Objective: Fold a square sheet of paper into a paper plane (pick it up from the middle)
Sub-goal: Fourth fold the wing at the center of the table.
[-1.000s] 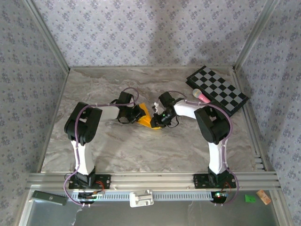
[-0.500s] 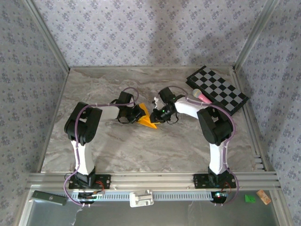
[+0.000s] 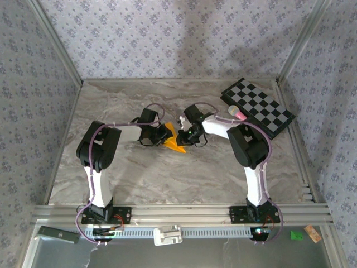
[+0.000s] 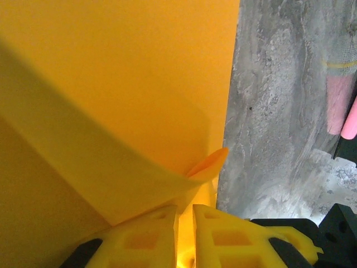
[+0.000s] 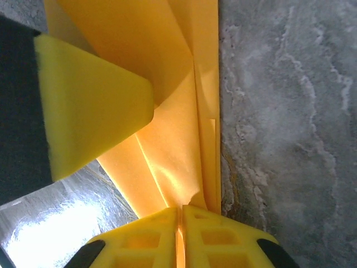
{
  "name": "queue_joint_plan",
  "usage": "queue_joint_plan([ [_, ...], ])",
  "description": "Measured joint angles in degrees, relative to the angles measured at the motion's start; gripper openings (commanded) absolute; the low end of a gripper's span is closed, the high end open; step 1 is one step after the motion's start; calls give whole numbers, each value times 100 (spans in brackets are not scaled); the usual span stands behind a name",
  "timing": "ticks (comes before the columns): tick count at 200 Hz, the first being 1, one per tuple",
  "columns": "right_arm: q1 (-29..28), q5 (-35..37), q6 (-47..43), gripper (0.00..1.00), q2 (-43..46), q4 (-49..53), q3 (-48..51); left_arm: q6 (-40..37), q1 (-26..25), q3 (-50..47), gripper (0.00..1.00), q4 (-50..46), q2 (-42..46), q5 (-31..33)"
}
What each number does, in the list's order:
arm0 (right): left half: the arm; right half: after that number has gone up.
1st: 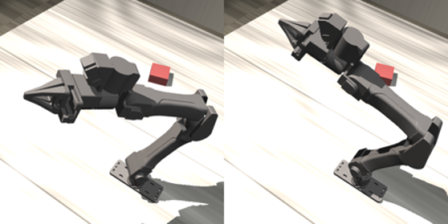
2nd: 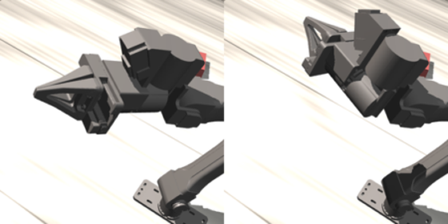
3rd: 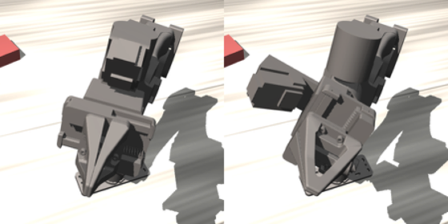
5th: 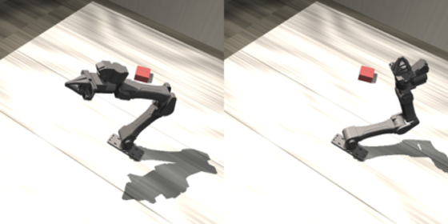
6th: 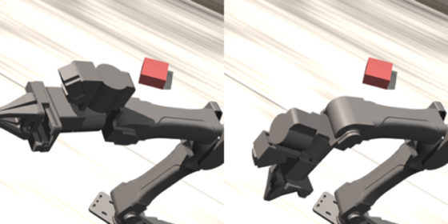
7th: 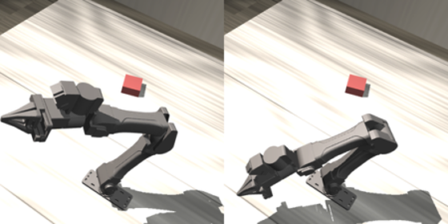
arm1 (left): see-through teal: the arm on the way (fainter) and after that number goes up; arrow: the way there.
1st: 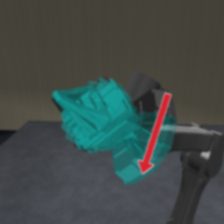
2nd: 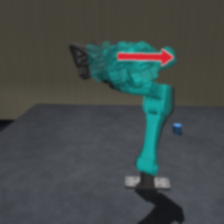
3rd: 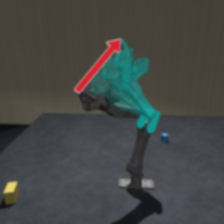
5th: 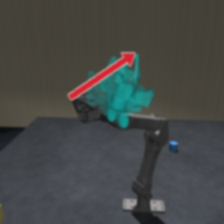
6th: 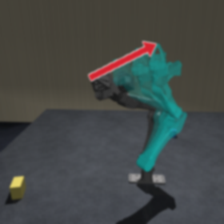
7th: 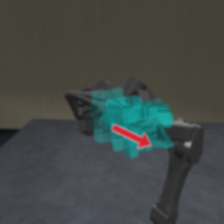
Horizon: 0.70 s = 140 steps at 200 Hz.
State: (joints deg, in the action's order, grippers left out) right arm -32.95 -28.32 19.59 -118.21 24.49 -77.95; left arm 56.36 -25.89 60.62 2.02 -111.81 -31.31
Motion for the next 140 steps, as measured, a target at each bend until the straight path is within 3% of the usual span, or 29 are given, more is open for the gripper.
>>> queue_joint_plan([
  [84, -55, 208, -57, 9, -9, 118, -66, -236, -146, -175, 10, 109, 254, -46],
  [140, -74, 267, -125, 9, -20, 175, -103, -450, -188, 57, 9, -330, -7, -11],
])
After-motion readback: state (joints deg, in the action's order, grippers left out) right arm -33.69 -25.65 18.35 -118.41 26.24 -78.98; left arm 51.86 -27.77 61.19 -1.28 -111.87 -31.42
